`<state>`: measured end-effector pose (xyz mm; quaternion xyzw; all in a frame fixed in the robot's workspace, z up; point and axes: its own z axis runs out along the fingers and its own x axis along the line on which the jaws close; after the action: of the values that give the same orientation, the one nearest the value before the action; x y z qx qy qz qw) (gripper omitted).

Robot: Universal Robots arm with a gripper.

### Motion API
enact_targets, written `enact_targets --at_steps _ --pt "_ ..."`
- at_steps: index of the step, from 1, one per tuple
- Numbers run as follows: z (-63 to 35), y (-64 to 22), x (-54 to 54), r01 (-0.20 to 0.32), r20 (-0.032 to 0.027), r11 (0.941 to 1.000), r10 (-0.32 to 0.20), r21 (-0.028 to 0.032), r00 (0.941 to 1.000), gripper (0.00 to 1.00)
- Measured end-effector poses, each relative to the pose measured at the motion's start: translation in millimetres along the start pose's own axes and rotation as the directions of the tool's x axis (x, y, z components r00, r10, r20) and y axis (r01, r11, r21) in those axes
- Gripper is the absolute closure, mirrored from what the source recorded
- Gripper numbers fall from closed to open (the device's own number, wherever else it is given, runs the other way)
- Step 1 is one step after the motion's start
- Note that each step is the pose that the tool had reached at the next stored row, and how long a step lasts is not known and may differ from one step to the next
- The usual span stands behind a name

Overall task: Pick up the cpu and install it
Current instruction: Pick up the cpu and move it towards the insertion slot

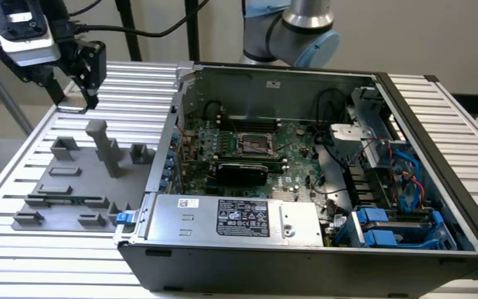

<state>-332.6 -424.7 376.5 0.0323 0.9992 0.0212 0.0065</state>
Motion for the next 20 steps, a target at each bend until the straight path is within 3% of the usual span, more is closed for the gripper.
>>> enact_targets --at_steps 20 --pt "-11.6 12.7 -90.7 0.0 -0.0003 1.0 0.0 -0.0015 1.0 0.45"
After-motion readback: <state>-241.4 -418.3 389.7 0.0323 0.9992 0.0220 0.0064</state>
